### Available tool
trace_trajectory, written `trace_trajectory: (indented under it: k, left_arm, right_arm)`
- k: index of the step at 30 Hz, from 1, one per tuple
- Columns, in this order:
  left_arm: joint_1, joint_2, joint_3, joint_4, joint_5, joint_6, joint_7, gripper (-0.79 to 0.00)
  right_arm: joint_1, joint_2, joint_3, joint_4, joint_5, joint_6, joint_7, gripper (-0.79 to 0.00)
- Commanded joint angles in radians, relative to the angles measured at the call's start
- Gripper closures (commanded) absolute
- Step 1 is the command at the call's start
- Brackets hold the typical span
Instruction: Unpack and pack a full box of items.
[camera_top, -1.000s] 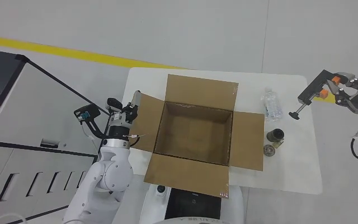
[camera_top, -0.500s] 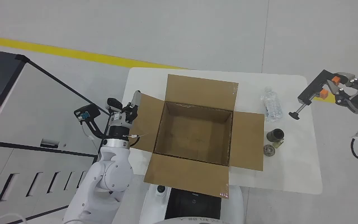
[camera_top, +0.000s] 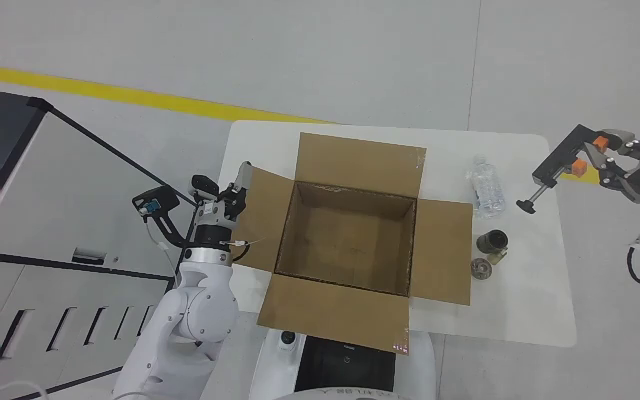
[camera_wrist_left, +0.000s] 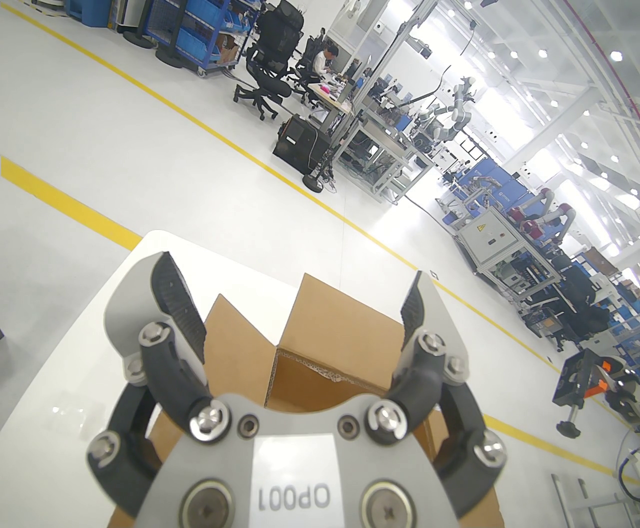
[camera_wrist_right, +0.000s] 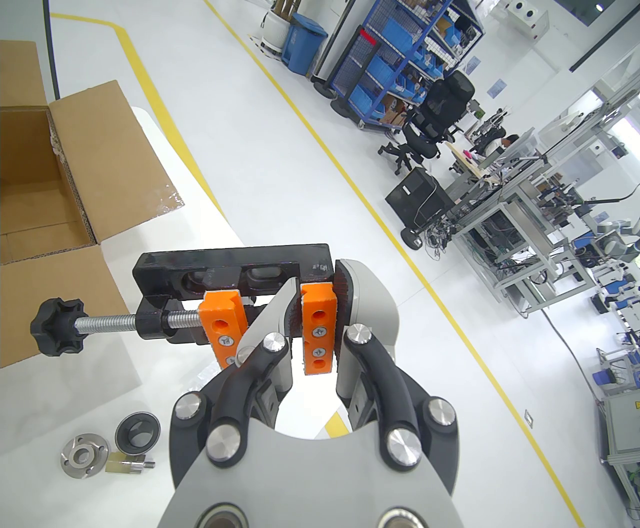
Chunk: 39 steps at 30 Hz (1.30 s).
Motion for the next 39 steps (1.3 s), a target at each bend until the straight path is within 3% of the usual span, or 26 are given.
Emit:
trace_trajectory:
  k: [1, 31, 36, 39]
  left_arm:
    - [0.0, 0.0, 0.0, 0.0, 0.0, 0.0, 0.0, -0.785]
    - [0.0, 0.0, 0.0, 0.0, 0.0, 0.0, 0.0, -0.785]
    - [0.0, 0.0, 0.0, 0.0, 0.0, 0.0, 0.0, -0.785]
    - [0.0, 0.0, 0.0, 0.0, 0.0, 0.0, 0.0, -0.785]
  right_arm:
    - [0.0, 0.0, 0.0, 0.0, 0.0, 0.0, 0.0, 0.0]
    - [0.0, 0.0, 0.0, 0.0, 0.0, 0.0, 0.0, 0.0]
    - [-0.022, -0.005, -0.01, -0.014, 0.009, 0.041, 0.029, 0.0]
    - [-0.033, -0.008, -0.023, 0.009, 0.063, 0.013, 0.055, 0.0]
